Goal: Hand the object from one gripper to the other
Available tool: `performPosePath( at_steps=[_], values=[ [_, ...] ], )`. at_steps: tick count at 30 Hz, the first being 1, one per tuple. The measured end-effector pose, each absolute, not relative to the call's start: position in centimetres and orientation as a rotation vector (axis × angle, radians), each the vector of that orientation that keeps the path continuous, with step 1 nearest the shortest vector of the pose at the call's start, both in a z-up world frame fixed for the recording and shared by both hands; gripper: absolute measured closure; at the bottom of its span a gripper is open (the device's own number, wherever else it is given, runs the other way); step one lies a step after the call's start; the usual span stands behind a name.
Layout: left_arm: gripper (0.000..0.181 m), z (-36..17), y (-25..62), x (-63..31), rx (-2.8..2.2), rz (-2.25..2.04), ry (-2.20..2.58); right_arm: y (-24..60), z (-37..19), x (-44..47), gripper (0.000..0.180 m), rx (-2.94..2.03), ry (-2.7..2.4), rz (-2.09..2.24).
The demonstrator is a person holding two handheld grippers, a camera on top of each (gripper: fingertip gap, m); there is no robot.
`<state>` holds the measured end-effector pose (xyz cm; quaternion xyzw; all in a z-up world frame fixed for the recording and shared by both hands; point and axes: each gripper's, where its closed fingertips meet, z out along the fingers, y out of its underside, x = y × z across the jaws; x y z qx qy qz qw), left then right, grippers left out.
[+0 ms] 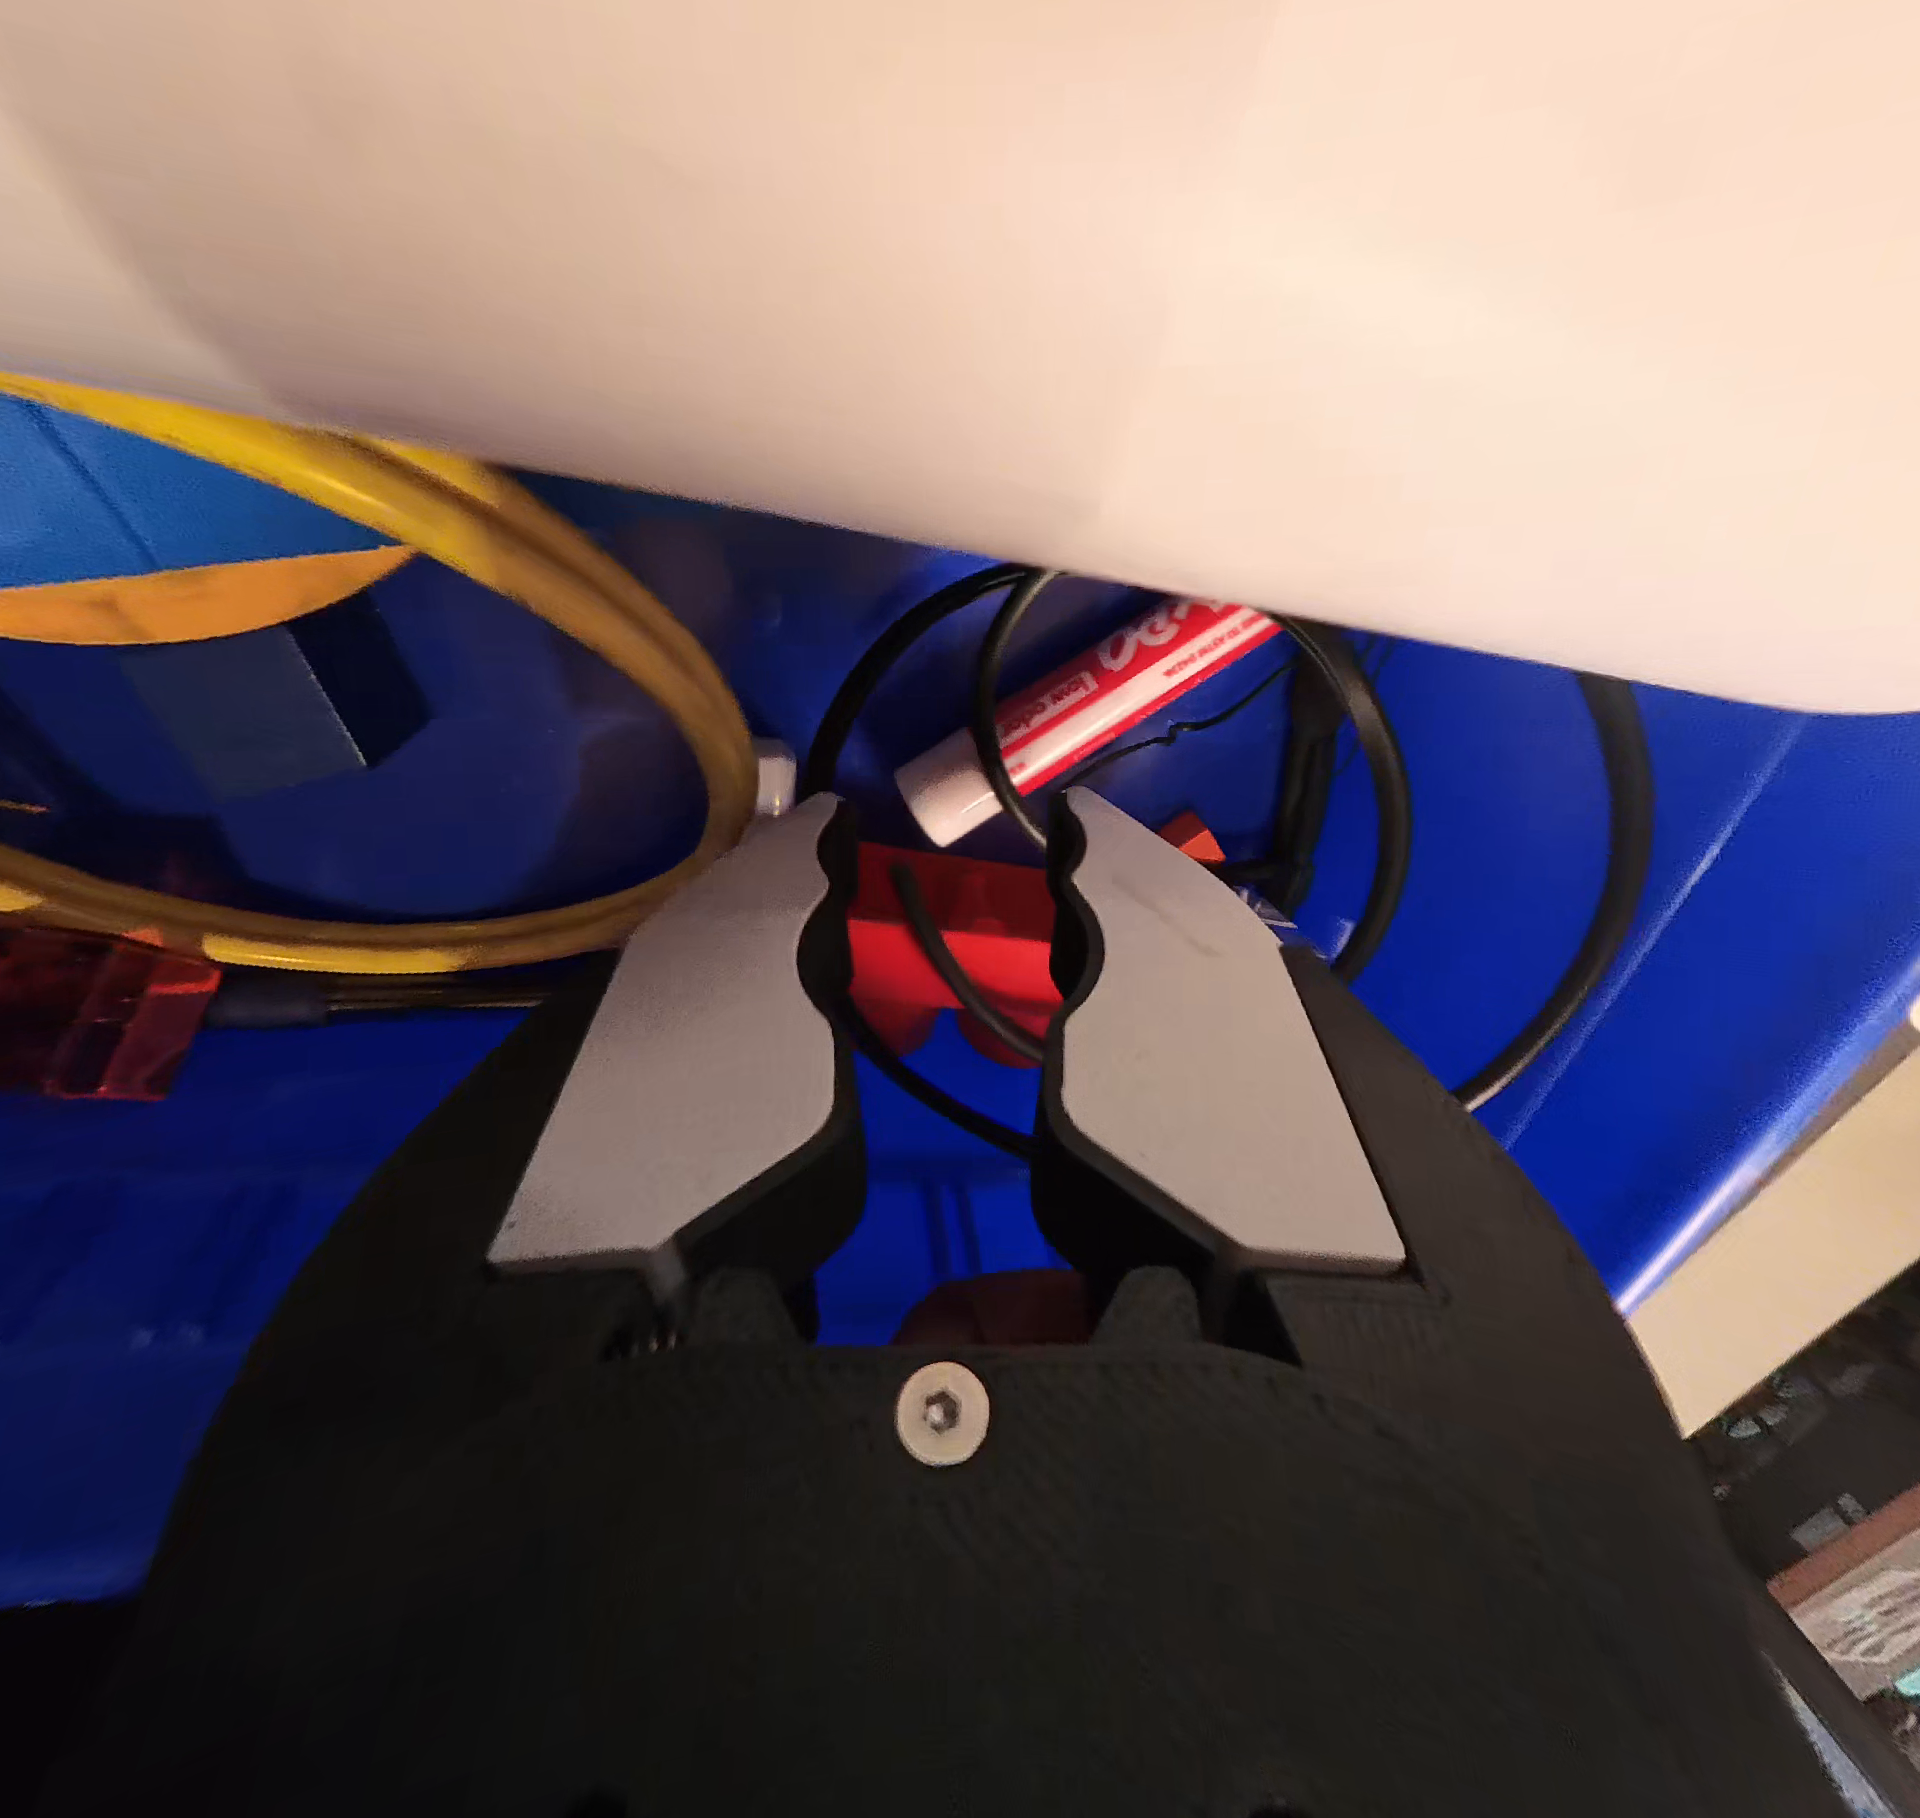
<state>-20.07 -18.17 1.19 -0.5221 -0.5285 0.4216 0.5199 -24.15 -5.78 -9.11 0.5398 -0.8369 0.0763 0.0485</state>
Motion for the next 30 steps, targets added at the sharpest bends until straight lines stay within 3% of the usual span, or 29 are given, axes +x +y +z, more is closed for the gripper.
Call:
performPosePath(
  at_steps=[13,16,18,30],
  values=[
    [0.123,1.0,-18.4,-20.1,-1.259,1.025,-1.285,-6.5,-10.5,-24.2,0.151,1.619,-2.457,0.206],
    [0.123,1.1,-18.3,-20.1,-1.26,1.027,-1.28,-6.8,-10.4,-24.2,0.157,1.602,-2.444,0.219],
    [0.123,1.1,-18.3,-20.1,-1.262,1.03,-1.279,-6.6,-10.2,-24.3,0.173,1.603,-2.447,0.219],
    [0.124,2.0,-18.8,-19.6,-1.217,1.068,-1.243,-9.5,-2.1,-25.8,0.176,1.315,-2.374,0.761]
  ],
)
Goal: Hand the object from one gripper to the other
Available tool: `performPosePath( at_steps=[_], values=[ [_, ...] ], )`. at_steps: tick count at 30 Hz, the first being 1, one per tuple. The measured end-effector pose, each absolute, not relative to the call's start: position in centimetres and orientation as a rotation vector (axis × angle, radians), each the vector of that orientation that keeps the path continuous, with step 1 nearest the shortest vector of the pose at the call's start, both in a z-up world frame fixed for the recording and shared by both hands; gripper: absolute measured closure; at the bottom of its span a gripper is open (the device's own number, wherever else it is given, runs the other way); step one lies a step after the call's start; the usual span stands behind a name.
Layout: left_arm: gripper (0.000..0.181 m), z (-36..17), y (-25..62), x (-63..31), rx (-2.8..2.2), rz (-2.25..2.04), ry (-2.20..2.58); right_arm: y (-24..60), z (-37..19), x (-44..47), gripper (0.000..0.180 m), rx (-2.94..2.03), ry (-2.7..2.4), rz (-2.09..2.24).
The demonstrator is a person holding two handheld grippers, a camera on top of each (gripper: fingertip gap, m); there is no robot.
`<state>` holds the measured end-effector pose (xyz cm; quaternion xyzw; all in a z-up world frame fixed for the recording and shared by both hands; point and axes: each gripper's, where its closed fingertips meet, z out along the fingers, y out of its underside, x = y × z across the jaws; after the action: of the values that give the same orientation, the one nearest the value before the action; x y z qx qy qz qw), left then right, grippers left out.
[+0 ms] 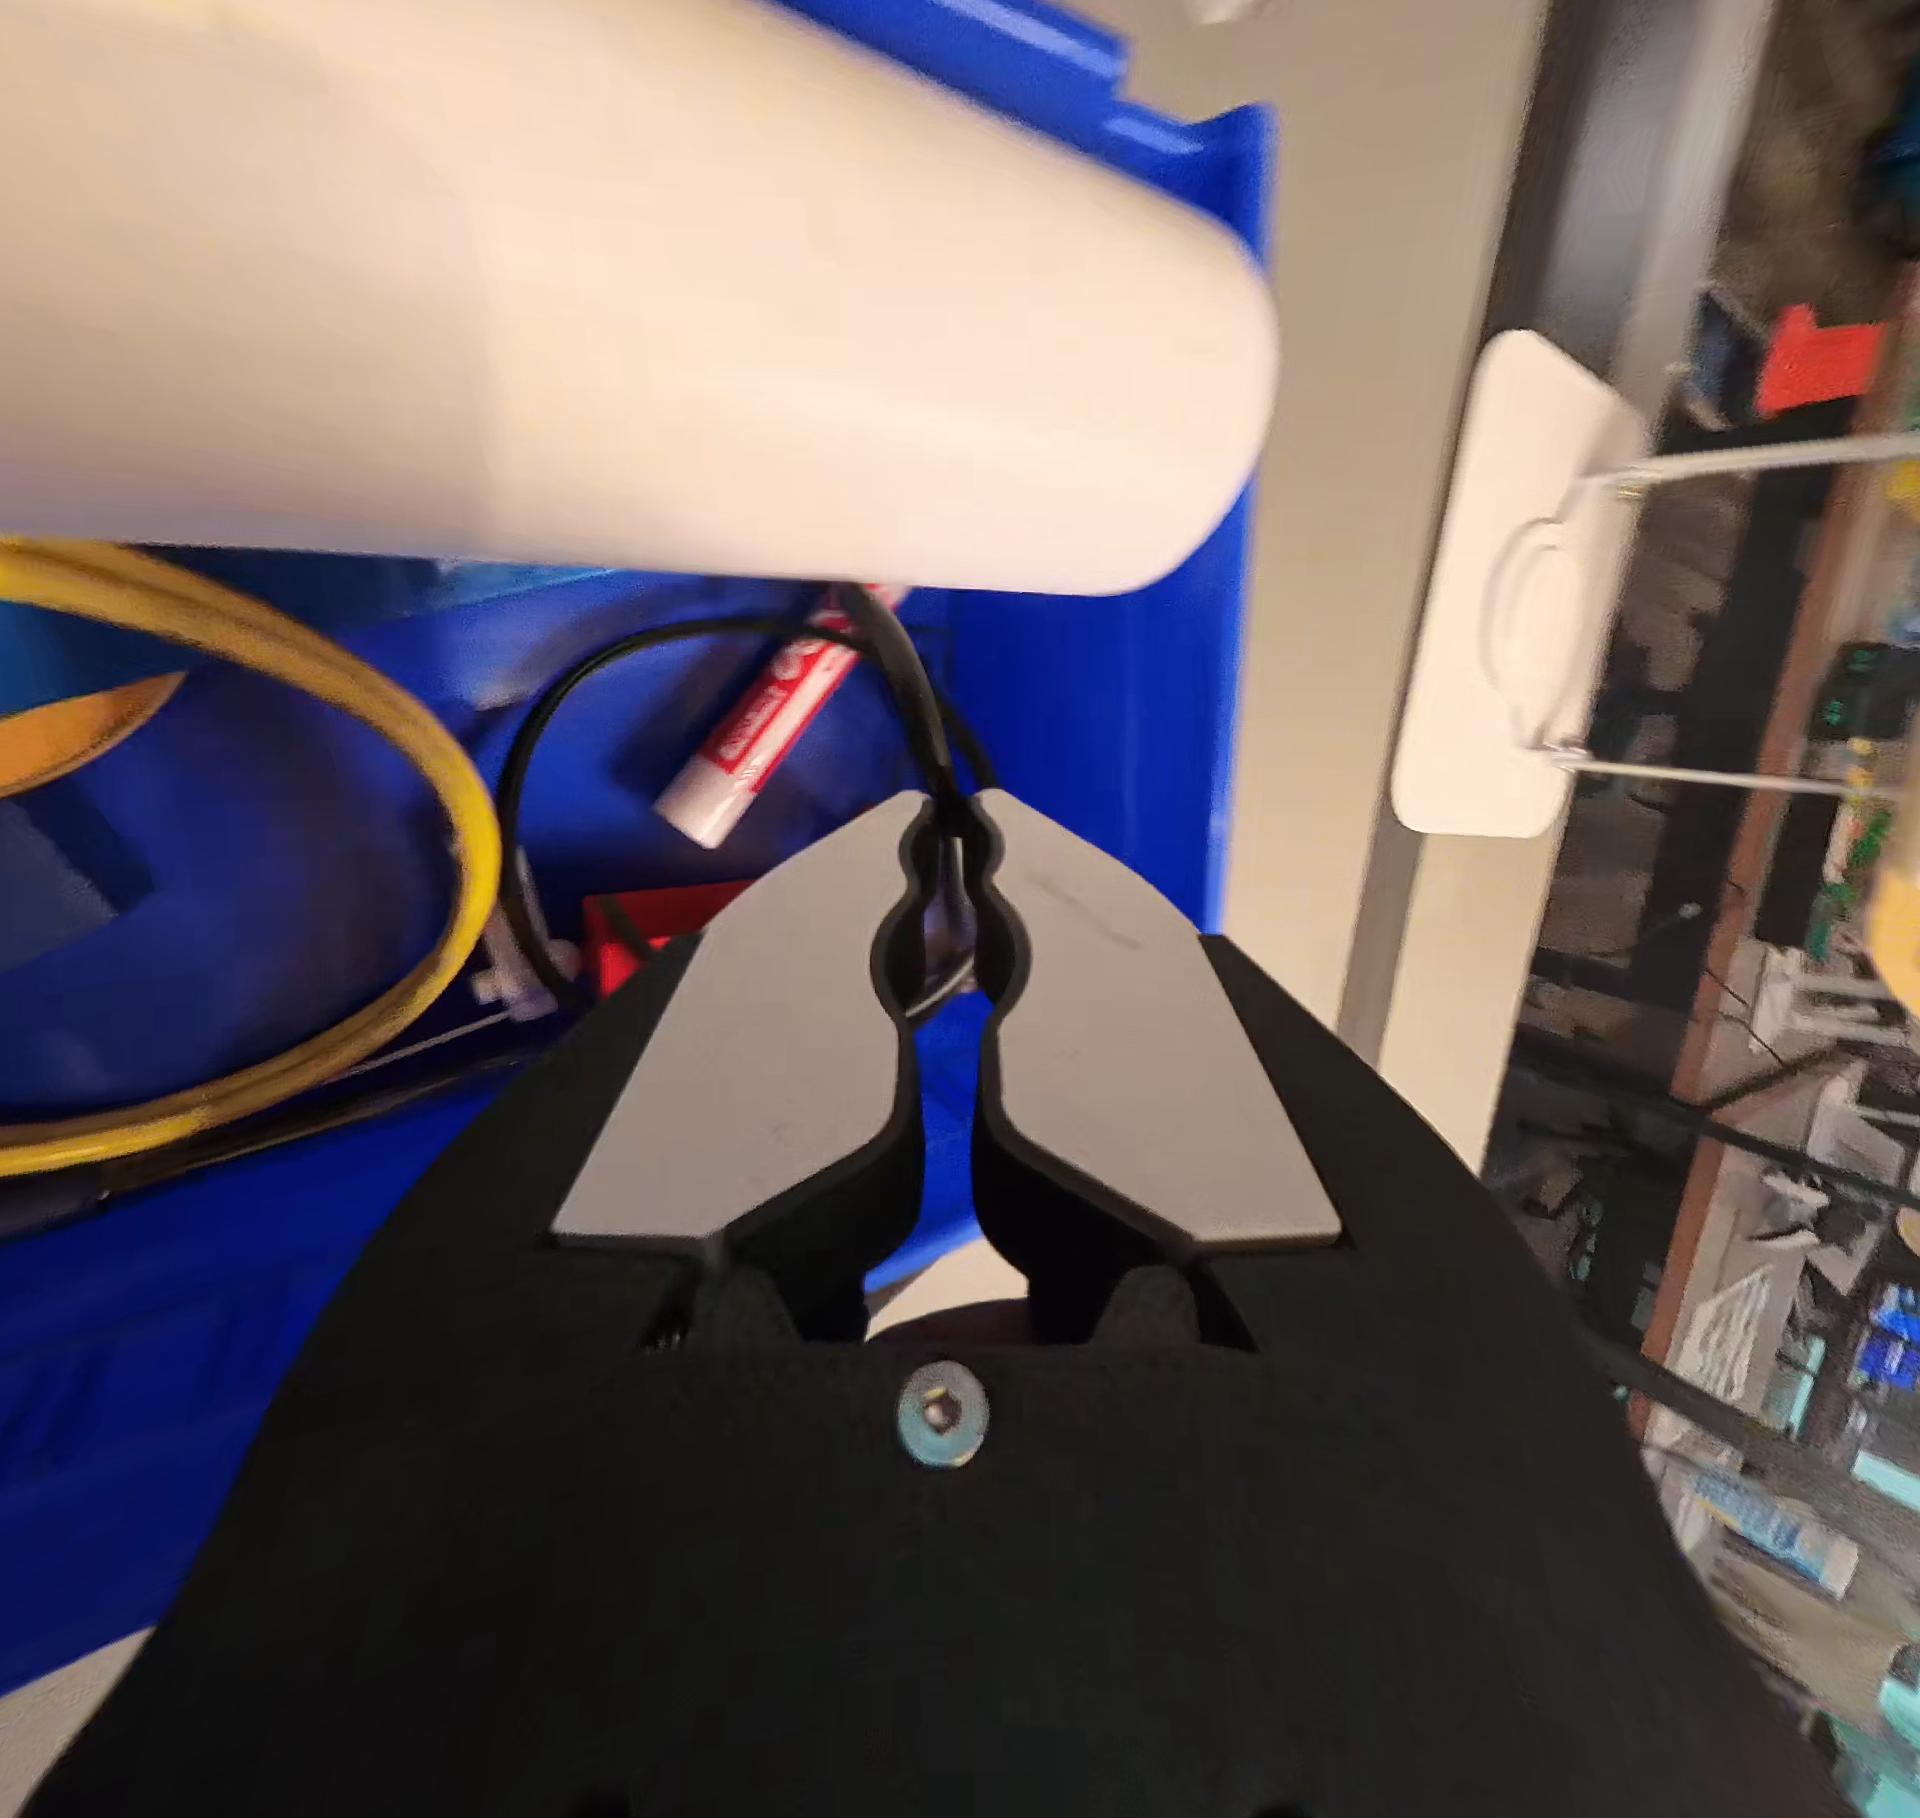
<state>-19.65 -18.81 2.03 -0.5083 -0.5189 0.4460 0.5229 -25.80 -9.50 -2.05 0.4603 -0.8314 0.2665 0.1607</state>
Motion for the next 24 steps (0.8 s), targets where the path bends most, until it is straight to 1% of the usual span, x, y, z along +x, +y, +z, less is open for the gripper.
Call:
performPosePath(
  at_steps=[6,9,11,13,15,19,24],
  values=[
    [0.125,2.8,-18.8,-19.1,-1.175,1.121,-1.223,-10.2,5.6,-27.8,0.176,0.928,-2.258,1.234],
    [0.125,3.5,-18.1,-18.4,-1.169,1.18,-1.208,-8.4,8.7,-28.0,0.176,0.755,-2.169,1.414],
    [0.126,3.9,-17.2,-17.3,-1.135,1.208,-1.194,-6.2,10.4,-27.2,0.176,0.628,-2.117,1.646],
    [0.126,4.3,-15.9,-15.9,-1.068,1.202,-1.177,-3.6,11.1,-25.8,0.176,0.56,-2.091,1.852],
    [0.127,4.9,-14.4,-14.4,-0.997,1.188,-1.153,-1.2,11.3,-24.6,0.177,0.525,-2.047,1.954],
    [0.127,6.5,-9.3,-11.5,-0.964,1.177,-1.073,3.1,12.0,-21.1,0.176,0.542,-2.005,2.067],
    [0.125,9.0,-1.0,-8.9,-1.093,1.233,-0.984,8.5,12.3,-14.9,0.176,0.681,-1.994,2.137]
  ],
)
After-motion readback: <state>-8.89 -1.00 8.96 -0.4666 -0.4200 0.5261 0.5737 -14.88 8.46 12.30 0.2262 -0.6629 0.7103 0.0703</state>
